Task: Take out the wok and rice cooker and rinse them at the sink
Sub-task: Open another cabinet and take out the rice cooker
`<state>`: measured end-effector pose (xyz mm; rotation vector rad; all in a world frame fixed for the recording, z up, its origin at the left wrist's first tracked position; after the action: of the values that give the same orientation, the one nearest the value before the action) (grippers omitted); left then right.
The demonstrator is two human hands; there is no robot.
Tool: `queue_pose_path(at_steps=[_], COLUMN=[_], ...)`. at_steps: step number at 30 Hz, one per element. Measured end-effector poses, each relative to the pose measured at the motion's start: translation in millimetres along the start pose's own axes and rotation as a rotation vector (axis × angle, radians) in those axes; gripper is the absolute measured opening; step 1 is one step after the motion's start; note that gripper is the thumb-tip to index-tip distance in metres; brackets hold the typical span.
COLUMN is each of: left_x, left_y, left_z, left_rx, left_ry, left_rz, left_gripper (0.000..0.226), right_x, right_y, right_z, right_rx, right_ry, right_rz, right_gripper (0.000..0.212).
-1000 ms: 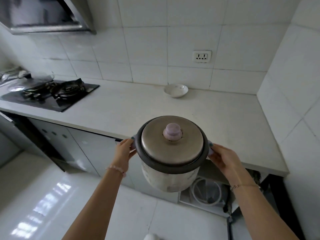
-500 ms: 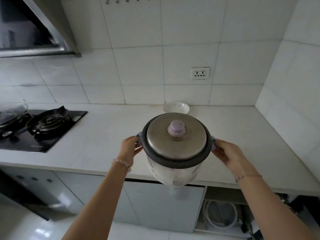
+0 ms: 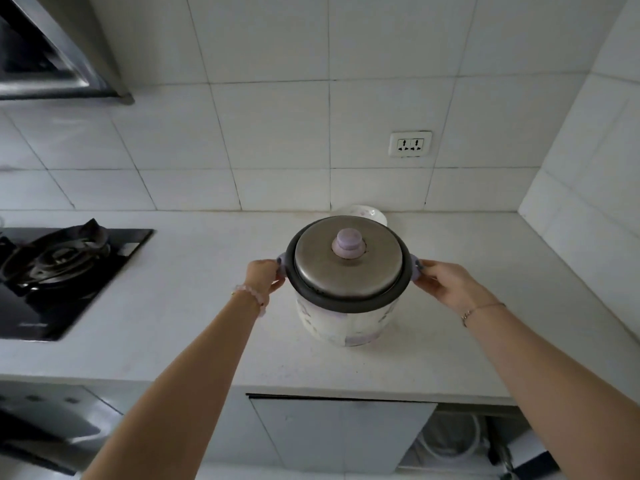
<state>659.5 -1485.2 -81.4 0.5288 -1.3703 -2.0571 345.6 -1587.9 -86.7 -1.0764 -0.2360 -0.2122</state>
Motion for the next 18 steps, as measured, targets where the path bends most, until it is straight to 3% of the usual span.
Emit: queue_pose_path(at_steps=[6, 18], left_x=[3.8, 7.9], left_y=[-1.5, -1.2], left_z=[-33.1, -41.9], left_rx=[-0.017, -0.008], left_ry=[-0.028, -0.085], left_rz=[-0.044, -0.099], left_gripper=[0.015, 0.025], right_x=[14.4, 18.3], right_y=[2.5, 4.1], right_z=[-21.9, -40.5], right_rx=[0.036, 0.05], right_ry=[0.043, 0.086], right_rz=[0.035, 0.059], right_gripper=[0.034, 0.04])
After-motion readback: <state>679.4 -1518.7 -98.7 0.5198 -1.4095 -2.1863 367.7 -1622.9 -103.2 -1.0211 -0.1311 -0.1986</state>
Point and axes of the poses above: each hand's wrist, its own z-axis away from the middle knuckle, its own x-axis out of the palm, y = z × x, the point moved 5 cm from there along -z, towards the middle knuckle, and after that the axes turned 4 degrees about y, right-handed, at the moved point
